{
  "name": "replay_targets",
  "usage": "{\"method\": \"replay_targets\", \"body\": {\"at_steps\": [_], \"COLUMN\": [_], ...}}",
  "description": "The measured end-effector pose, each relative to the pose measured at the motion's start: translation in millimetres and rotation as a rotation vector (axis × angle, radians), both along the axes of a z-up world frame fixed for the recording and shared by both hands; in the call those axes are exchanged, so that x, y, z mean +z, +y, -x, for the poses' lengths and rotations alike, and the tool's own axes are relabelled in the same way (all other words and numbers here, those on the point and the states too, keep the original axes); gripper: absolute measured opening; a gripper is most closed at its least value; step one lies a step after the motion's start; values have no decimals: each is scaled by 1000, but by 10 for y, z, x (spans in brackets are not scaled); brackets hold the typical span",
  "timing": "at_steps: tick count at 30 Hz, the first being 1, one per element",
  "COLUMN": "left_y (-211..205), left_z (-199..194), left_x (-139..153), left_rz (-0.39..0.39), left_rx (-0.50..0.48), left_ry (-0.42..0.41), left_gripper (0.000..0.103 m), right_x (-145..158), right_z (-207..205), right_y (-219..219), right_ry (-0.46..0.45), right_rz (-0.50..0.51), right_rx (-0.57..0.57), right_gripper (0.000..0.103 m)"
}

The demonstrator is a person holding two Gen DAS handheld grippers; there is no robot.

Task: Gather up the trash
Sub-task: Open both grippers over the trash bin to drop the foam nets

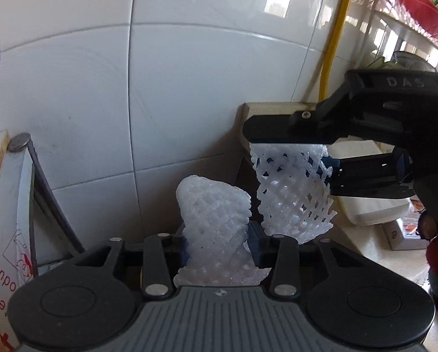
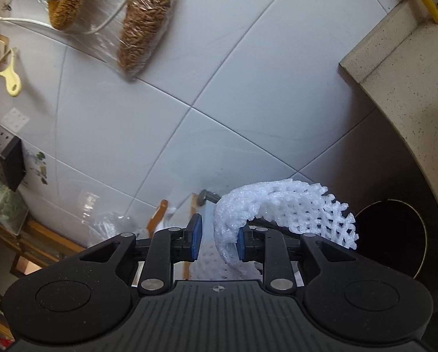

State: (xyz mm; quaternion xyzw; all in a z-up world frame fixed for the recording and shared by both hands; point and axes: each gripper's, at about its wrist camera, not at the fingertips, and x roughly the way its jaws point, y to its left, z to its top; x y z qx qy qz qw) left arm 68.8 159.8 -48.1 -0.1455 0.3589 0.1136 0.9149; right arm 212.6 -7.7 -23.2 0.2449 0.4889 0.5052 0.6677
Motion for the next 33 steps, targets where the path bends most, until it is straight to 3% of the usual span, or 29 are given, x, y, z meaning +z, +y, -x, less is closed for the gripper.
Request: {"method": "replay_targets", "body": {"at_steps": [3, 7, 11, 17, 23, 27, 29, 33], "left_y": [73, 107, 194, 315, 320, 313, 313, 292], "left_z": [-110, -267, -421, -551, -515, -540, -524, -492], "left_x": [-203, -505, -791, -1027, -1048, -1063, -1037, -983], "left_rz": [37, 46, 57, 118, 133, 74, 70, 112], "left_rx": [-2, -4, -5, 34, 60, 125, 130, 130], "left_ry": [48, 128, 216, 269, 294, 364, 356, 333], "left_gripper": [42, 61, 64, 64, 64, 65, 65, 65], "right_x": [-139, -335, -578, -1005, -1312, -1427, -1470, -1421], "right_z": [-61, -107, -174, -278, -349, -348, -352, -344], "right_y": [170, 340, 517, 749, 960, 1053, 1115, 1089], "right_ry": [17, 28, 68, 147, 168, 169, 145, 143], "right_rz": [54, 145, 210, 284, 380, 456, 521, 489], "right_rx": [3, -9, -8, -10, -2, 13, 6, 7], "right_gripper": [50, 75, 86, 88, 94, 97, 97, 98]}}
